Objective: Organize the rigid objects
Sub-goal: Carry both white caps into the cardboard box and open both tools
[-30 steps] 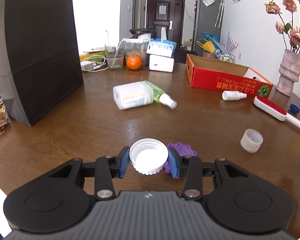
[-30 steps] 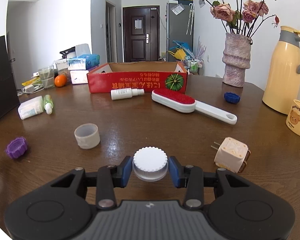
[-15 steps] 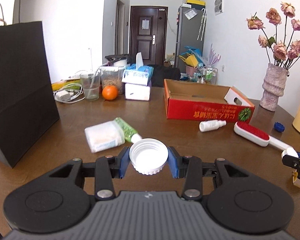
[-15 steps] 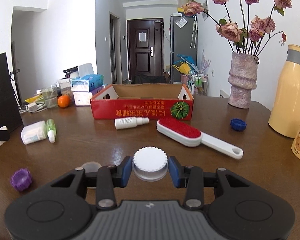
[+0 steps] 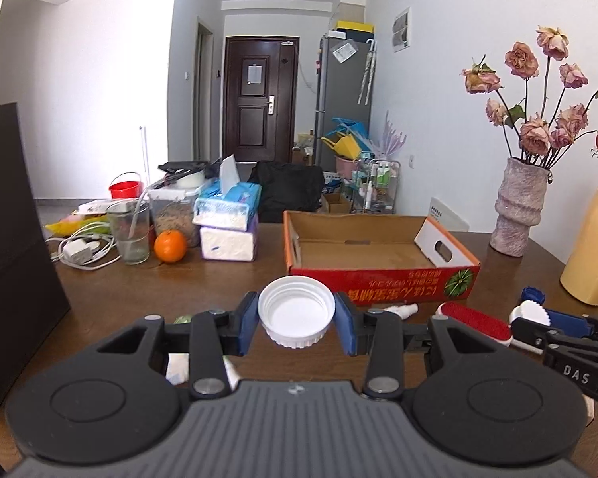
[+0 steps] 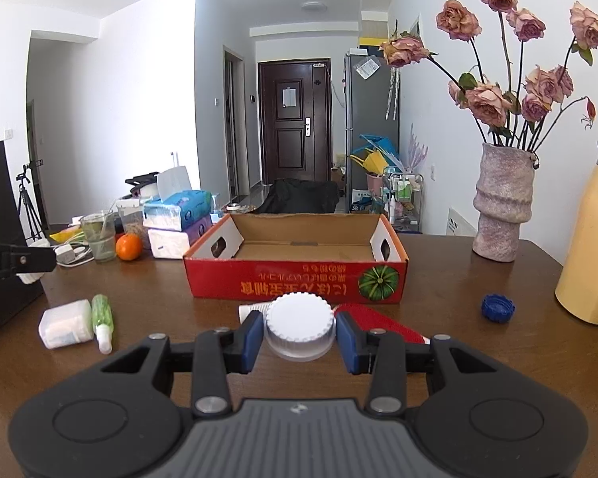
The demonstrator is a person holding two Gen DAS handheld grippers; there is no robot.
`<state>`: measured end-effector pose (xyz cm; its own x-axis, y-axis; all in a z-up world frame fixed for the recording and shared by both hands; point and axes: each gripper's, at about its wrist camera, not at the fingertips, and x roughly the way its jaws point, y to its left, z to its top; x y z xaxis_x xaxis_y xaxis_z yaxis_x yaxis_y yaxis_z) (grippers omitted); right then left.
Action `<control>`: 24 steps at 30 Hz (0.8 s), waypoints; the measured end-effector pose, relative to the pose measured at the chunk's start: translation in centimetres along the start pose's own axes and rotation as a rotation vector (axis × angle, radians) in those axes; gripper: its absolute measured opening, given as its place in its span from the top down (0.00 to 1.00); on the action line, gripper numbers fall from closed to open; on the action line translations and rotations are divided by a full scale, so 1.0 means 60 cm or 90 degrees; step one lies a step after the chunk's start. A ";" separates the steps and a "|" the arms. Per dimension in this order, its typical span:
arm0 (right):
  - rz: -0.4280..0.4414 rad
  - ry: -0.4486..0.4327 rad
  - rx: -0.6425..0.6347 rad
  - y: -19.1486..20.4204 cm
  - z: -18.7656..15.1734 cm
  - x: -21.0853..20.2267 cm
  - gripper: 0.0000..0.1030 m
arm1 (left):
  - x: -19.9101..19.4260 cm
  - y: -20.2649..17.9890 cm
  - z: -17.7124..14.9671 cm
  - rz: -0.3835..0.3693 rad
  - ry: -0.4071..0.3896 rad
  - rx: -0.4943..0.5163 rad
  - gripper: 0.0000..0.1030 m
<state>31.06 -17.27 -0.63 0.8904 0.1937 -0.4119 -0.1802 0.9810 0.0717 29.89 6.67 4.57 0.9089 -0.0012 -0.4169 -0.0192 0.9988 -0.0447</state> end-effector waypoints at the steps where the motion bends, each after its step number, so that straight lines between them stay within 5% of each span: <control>1: -0.001 -0.002 0.002 0.000 0.007 0.005 0.62 | 0.006 -0.003 0.008 -0.004 -0.002 0.003 0.60; 24: -0.045 -0.001 0.051 0.007 0.138 0.200 0.62 | 0.227 -0.042 0.141 -0.074 0.012 0.046 0.60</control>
<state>45.11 -14.44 1.97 0.9004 0.1236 -0.4170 -0.0827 0.9899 0.1149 45.84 4.56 6.66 0.8957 -0.1167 -0.4290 0.1156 0.9929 -0.0288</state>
